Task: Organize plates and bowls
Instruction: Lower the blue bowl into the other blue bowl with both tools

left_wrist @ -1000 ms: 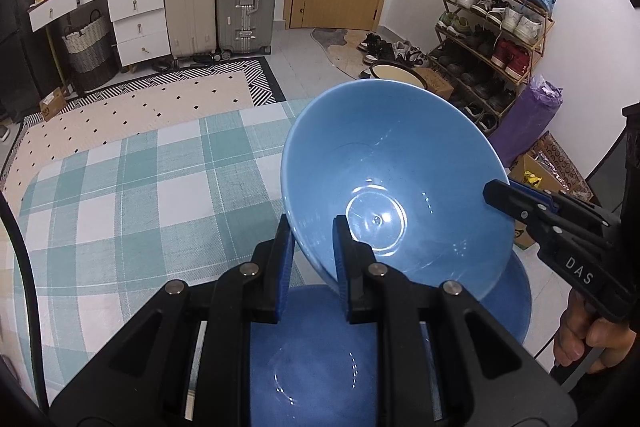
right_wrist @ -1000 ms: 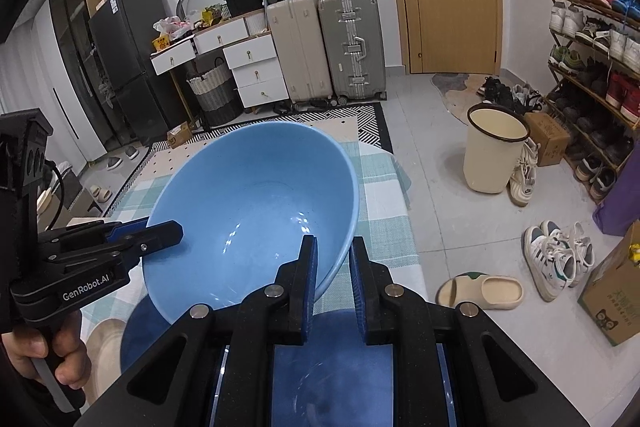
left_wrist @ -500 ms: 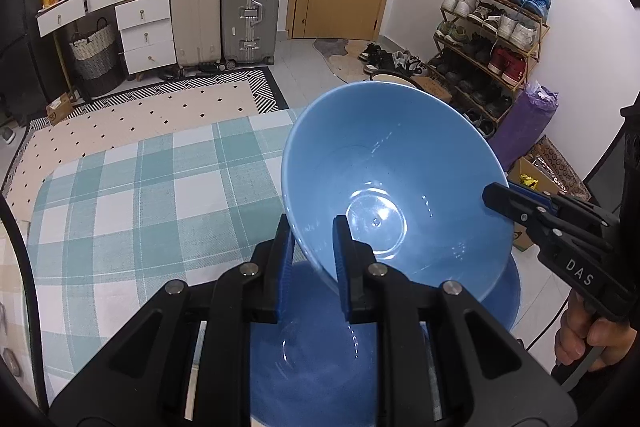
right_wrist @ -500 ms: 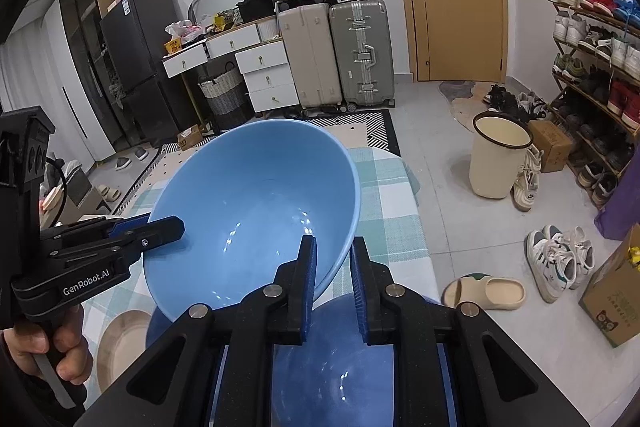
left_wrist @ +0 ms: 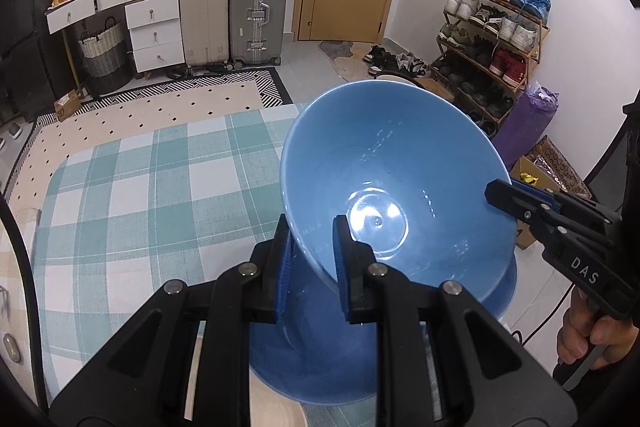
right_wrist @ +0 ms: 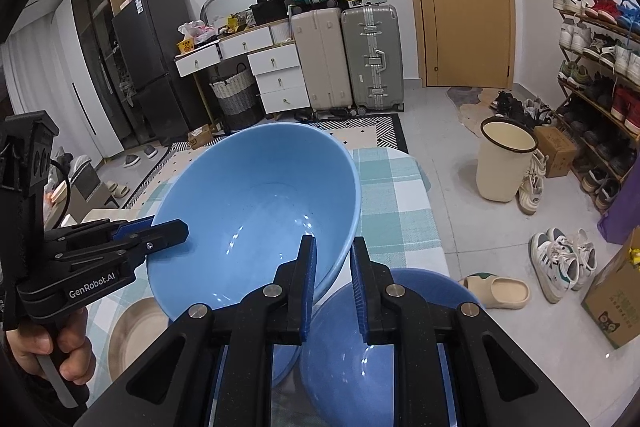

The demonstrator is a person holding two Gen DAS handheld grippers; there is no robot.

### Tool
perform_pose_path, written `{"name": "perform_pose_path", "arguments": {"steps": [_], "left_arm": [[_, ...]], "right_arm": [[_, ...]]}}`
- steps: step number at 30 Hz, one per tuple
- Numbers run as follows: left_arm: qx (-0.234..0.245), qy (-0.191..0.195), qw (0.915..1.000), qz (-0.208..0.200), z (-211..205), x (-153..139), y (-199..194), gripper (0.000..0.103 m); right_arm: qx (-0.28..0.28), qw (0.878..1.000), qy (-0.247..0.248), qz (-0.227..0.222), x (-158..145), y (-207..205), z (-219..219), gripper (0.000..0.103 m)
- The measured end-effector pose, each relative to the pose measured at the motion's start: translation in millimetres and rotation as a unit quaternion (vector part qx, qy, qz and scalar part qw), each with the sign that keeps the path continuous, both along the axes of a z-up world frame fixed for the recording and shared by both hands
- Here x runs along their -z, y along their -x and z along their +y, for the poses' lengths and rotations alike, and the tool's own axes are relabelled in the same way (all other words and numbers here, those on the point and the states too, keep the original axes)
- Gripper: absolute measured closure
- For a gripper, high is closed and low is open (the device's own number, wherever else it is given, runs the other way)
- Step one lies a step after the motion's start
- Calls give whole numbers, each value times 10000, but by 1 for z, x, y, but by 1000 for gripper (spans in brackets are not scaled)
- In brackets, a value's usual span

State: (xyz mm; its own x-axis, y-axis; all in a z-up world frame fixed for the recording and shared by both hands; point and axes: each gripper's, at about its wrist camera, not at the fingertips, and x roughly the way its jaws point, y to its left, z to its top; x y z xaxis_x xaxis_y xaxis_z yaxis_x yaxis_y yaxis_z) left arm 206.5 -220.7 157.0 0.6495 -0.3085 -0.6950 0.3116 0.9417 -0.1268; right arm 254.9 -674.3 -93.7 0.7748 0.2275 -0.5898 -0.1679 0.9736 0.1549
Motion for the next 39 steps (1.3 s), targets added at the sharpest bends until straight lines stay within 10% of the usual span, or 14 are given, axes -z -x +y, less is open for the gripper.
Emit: {"name": "perform_pose_path", "arguments": {"steps": [39], "left_arm": [[-196,-205,9992,277,40,65,35,87]], "right_arm": [[-217,9986,79,470,70,42,48,84]]}}
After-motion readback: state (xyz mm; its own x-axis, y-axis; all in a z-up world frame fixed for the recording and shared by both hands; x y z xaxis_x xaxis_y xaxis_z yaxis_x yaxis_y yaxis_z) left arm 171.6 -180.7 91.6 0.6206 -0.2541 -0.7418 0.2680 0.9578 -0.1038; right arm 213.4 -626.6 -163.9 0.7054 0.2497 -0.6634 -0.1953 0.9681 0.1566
